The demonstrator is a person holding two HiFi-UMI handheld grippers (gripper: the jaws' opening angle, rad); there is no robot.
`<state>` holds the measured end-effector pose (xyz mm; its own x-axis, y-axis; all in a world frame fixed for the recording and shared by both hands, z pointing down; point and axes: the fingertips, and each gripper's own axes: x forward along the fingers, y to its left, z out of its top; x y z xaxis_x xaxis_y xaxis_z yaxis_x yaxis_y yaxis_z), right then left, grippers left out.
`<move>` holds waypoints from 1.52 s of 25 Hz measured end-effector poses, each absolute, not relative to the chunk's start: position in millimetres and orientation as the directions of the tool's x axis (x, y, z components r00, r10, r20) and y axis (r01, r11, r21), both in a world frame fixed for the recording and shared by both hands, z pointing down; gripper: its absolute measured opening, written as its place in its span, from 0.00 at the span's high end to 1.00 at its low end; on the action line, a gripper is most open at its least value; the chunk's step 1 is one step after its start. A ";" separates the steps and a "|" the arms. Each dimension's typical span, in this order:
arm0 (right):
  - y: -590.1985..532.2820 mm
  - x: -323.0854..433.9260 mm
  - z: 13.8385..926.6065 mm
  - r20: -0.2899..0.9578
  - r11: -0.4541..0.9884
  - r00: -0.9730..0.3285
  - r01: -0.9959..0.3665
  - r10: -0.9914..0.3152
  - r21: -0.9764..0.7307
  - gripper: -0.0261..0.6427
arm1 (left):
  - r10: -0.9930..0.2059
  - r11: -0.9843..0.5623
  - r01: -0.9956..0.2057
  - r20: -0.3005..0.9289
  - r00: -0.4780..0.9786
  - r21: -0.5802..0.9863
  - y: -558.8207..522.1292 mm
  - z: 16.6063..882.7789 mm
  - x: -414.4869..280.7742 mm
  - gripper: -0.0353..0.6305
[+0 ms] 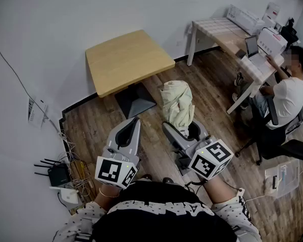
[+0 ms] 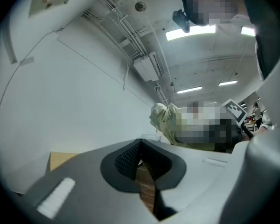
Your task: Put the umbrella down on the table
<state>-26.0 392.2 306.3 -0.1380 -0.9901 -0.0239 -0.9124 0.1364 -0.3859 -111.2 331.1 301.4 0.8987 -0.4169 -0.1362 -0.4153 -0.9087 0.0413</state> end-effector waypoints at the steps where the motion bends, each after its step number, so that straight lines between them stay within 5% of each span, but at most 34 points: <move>1: 394.4 -24.7 305.9 -0.024 0.135 -0.136 -0.912 -0.990 -0.387 0.54 | -0.417 -0.909 -0.415 -0.135 0.899 0.043 332.9 301.0 -109.9 0.94; 25: 441.2 16.1 306.1 -0.018 0.113 -0.115 -0.923 -0.993 -0.368 0.54 | -0.367 -0.930 -0.366 -0.137 0.920 0.035 377.9 300.4 -57.0 0.94; 38: 451.1 27.8 316.5 -0.009 0.210 -0.222 -0.908 -0.975 -0.363 0.54 | -0.478 -0.877 -0.479 -0.117 0.870 0.023 395.6 311.1 -57.0 0.94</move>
